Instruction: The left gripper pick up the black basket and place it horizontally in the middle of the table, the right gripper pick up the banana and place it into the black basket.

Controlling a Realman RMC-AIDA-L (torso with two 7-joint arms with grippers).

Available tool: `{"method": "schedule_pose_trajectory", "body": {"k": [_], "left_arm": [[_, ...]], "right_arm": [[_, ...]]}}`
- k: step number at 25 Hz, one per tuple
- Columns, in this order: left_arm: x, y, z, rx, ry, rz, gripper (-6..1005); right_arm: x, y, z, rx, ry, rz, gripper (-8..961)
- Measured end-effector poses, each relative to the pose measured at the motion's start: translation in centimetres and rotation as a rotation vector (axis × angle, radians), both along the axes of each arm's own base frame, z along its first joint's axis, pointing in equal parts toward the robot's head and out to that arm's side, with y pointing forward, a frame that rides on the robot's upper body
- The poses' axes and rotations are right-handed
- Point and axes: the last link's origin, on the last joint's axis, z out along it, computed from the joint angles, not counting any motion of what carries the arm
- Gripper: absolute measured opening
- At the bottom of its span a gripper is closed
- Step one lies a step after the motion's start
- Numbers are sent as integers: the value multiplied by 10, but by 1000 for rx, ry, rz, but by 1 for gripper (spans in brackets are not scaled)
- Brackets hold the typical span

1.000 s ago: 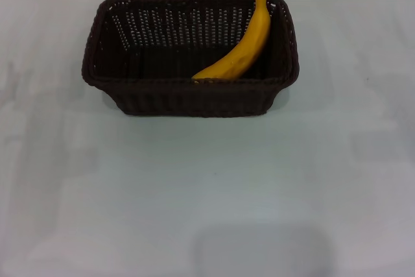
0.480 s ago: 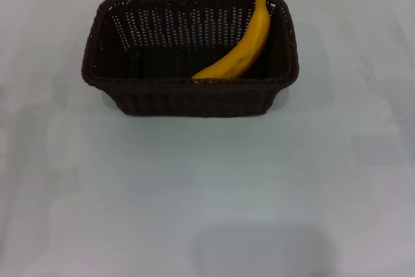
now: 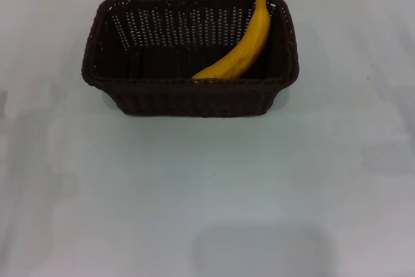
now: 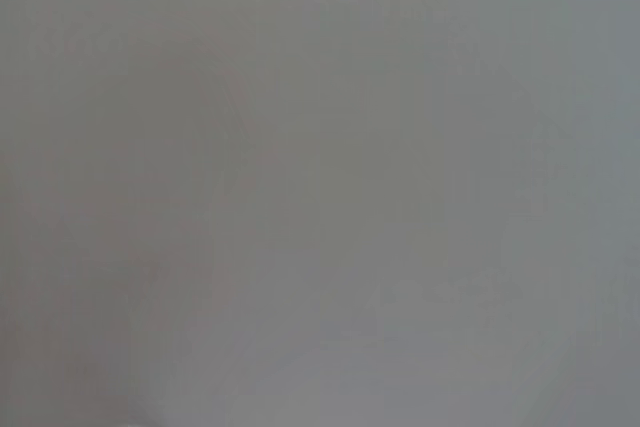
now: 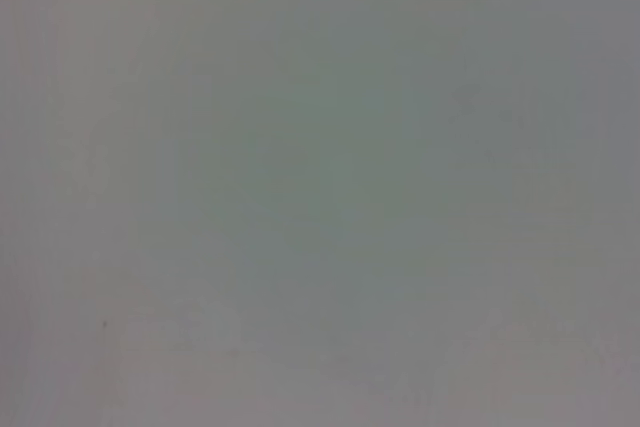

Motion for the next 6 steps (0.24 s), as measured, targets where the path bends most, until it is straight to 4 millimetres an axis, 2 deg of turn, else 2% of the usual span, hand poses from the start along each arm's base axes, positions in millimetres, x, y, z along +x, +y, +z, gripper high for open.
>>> {"method": "schedule_pose_trajectory", "body": {"k": [6], "left_arm": [[2,4,-4,-39,11,-11,841]], "right_arm": [[1,0,0,1,2,-9,853]]}}
